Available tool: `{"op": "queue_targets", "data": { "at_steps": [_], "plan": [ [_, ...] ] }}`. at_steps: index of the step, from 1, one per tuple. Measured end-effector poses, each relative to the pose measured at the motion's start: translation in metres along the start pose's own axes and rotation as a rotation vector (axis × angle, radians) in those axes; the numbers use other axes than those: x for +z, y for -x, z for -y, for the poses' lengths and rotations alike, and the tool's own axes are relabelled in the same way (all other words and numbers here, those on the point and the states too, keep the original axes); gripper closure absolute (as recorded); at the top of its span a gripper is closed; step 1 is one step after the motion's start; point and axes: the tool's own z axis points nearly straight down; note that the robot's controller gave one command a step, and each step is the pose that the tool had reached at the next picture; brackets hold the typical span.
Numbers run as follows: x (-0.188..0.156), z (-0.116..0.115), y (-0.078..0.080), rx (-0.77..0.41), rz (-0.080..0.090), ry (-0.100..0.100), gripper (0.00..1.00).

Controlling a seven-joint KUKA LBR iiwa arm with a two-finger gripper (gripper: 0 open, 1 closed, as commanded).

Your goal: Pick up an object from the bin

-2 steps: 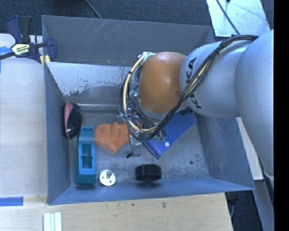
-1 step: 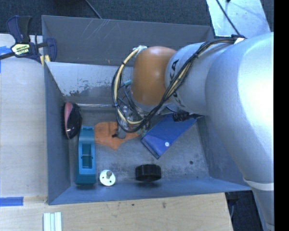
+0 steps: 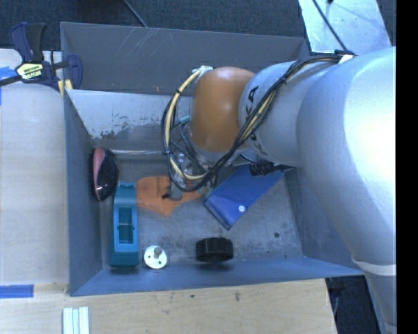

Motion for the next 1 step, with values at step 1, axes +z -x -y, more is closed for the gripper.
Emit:
{"op": "queue_targets", "data": {
  "at_steps": [1],
  "plan": [
    [-0.1524, 0.0189, -0.0351, 0.012, -0.002, -0.001, 1.0]
  ]
}}
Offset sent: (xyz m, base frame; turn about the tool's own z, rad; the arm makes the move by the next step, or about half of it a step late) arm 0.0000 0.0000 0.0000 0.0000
